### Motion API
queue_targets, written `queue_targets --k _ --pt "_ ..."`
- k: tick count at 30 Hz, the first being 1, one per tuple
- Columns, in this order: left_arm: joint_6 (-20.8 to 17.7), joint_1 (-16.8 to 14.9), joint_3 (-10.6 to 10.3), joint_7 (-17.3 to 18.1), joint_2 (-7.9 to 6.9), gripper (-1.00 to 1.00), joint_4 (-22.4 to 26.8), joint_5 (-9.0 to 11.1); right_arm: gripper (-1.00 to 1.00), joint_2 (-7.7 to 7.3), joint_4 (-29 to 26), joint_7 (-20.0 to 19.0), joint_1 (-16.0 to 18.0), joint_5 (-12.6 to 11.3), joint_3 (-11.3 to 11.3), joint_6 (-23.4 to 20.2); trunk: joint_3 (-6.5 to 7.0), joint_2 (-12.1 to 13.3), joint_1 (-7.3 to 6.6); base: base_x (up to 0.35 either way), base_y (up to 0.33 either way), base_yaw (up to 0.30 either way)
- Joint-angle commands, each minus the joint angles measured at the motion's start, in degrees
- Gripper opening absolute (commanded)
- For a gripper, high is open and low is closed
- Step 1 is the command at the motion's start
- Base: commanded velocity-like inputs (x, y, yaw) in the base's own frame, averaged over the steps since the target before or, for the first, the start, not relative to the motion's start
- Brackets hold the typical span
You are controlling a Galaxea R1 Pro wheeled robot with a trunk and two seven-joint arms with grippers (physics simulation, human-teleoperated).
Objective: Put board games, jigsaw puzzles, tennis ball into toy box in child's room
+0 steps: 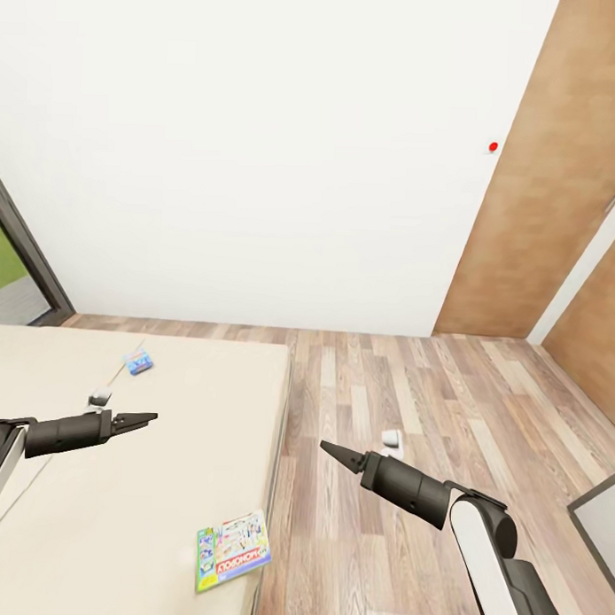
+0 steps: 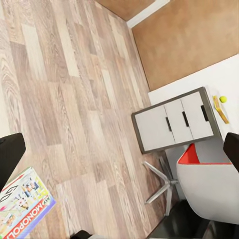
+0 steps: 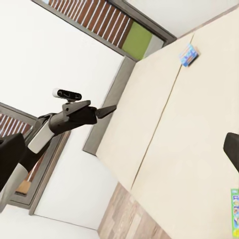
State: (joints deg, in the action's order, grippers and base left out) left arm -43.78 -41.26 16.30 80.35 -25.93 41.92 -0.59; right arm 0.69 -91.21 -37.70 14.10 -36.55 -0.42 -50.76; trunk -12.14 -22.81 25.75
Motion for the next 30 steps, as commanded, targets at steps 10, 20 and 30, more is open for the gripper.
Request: queue_targets --k 10,20,30 --pt "-0.6 0.0 0.1 0.2 0.00 1.00 0.0 0.0 1.00 0.02 0.0 -0.1 0.0 0.0 0.0 -0.3 0.84 -0.1 0.04 0.000 0.000 0.000" --pt "-0.6 0.0 0.1 0.2 0.00 1.00 0.0 0.0 1.00 0.04 0.0 -0.1 0.0 0.0 0.0 -0.2 1.78 -0.1 0.04 0.000 0.000 0.000" --pt "-0.6 0.0 0.1 0.2 0.18 1.00 0.0 -0.1 1.00 0.05 0.0 -0.1 0.0 0.0 0.0 -0.2 2.72 -0.1 0.04 0.000 0.000 0.000"
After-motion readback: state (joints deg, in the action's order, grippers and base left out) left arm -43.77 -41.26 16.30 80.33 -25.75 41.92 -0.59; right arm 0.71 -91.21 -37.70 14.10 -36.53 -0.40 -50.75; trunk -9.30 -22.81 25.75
